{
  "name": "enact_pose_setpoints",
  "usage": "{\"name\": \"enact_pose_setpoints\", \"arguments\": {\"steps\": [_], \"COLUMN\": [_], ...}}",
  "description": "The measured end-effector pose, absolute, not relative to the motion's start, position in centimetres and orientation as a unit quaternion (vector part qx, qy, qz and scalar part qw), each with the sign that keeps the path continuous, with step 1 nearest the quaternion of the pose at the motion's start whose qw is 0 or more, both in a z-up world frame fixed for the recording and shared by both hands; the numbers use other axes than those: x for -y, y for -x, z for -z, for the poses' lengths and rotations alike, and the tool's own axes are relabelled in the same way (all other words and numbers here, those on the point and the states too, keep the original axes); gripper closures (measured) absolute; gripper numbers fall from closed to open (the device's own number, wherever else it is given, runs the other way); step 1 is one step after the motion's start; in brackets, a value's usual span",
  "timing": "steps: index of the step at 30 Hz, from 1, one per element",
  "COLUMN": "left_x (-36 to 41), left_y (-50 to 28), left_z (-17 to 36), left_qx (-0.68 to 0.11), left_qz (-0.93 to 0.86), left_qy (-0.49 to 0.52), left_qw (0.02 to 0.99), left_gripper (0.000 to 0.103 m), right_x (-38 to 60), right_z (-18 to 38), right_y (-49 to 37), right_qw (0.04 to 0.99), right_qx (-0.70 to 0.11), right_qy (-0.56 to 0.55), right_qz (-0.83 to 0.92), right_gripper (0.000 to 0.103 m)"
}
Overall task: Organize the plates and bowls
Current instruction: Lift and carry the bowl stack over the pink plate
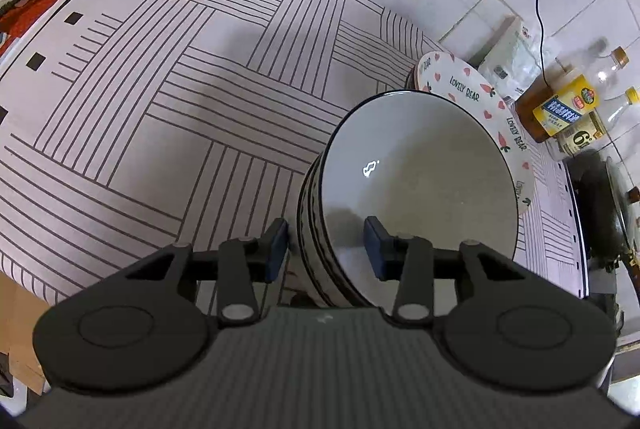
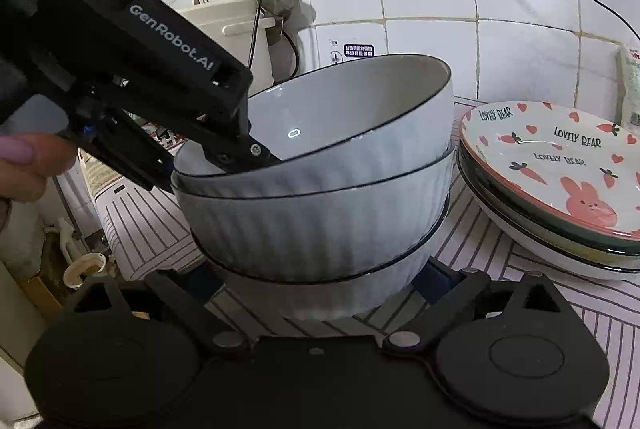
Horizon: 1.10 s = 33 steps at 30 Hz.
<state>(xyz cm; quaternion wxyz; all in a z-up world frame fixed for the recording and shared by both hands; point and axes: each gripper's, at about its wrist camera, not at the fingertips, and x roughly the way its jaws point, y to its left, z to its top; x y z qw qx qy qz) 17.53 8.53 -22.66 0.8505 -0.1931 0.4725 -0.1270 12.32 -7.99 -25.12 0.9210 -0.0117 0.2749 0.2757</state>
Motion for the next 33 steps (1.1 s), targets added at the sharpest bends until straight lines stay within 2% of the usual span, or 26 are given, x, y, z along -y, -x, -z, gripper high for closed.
{"name": "enact_pose_setpoints", "arguments": {"steps": [16, 21, 33], "left_x": [-6.3, -5.5, -0.8], "left_y": [-15.5, -15.0, -15.9], "left_z": [21.9, 20.2, 13.8], "left_qx": [-0.435, -0.423, -0.36], "left_qz": [0.108, 0.123, 0.187], "left_qy": [0.155, 0.14, 0.099], "left_qw": [0.88, 0.887, 0.908], "left_gripper": [0.061, 0.061, 0.061], "right_x": [8.0, 8.6, 12.5], "right_z": [24.9, 24.5, 18.7], "right_y": [-12.3, -11.7, -11.3], "right_qw": [0.921, 0.925, 0.954], "right_qx": [-0.278, -0.272, -0.2], "right_qy": [0.008, 0.001, 0.005], "right_qz": [-0.274, -0.265, -0.221], "right_gripper": [0.005, 0.005, 0.005]}}
